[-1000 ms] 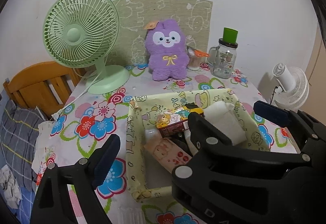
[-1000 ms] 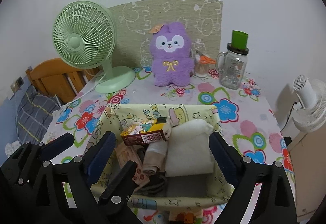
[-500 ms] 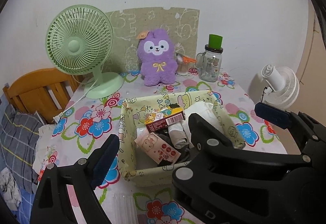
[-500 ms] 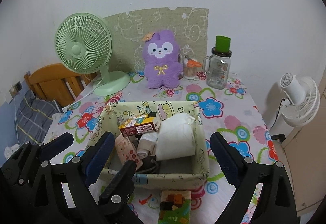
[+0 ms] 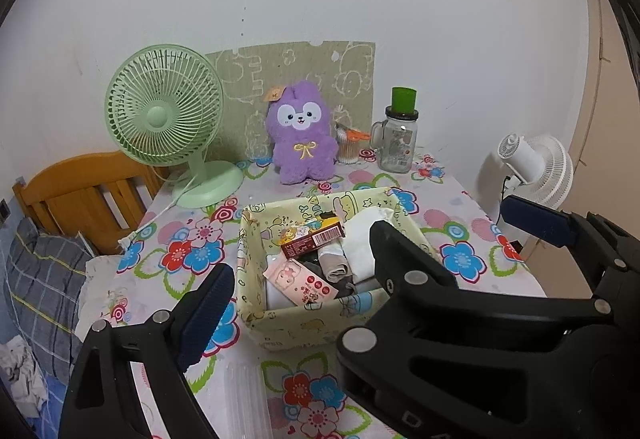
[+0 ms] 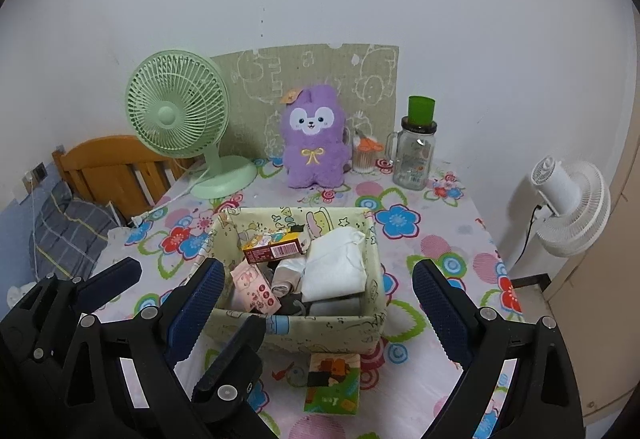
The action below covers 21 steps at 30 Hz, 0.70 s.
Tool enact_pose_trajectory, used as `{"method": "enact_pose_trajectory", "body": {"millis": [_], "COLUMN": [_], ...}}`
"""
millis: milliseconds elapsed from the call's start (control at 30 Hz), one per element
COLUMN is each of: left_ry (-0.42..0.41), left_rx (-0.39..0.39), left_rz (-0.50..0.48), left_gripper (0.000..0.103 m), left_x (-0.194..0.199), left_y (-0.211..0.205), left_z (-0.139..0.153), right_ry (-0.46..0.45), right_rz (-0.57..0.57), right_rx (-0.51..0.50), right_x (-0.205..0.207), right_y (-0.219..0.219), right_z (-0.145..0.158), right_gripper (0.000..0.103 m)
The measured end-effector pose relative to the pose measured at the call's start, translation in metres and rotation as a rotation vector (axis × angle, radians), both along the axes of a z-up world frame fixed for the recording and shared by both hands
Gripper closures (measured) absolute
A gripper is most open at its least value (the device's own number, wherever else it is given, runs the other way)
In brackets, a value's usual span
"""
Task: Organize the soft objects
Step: 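Withdraw both open tools from the box and back away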
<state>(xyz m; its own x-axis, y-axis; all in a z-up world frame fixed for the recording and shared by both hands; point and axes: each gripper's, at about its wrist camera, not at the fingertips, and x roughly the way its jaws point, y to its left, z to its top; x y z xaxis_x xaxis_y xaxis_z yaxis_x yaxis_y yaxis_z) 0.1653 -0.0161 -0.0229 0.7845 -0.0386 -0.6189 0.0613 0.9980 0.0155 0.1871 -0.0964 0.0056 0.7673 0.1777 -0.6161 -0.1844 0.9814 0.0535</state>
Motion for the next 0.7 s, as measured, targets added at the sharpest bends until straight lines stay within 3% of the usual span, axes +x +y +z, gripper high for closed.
{"method": "enact_pose_trajectory", "body": {"millis": [700], "left_ry": [-0.054], "left_rx": [0.020], "left_rz": [0.001], "left_gripper": [0.003], "left_x": [-0.054], "left_y": [-0.017], "left_z": [0.017], "right_ry": [-0.067], "right_rz": [-0.037], "right_rx": [-0.035], "right_x": [-0.059], "right_y": [-0.016], "right_z": [0.022], "right_gripper": [0.006]}}
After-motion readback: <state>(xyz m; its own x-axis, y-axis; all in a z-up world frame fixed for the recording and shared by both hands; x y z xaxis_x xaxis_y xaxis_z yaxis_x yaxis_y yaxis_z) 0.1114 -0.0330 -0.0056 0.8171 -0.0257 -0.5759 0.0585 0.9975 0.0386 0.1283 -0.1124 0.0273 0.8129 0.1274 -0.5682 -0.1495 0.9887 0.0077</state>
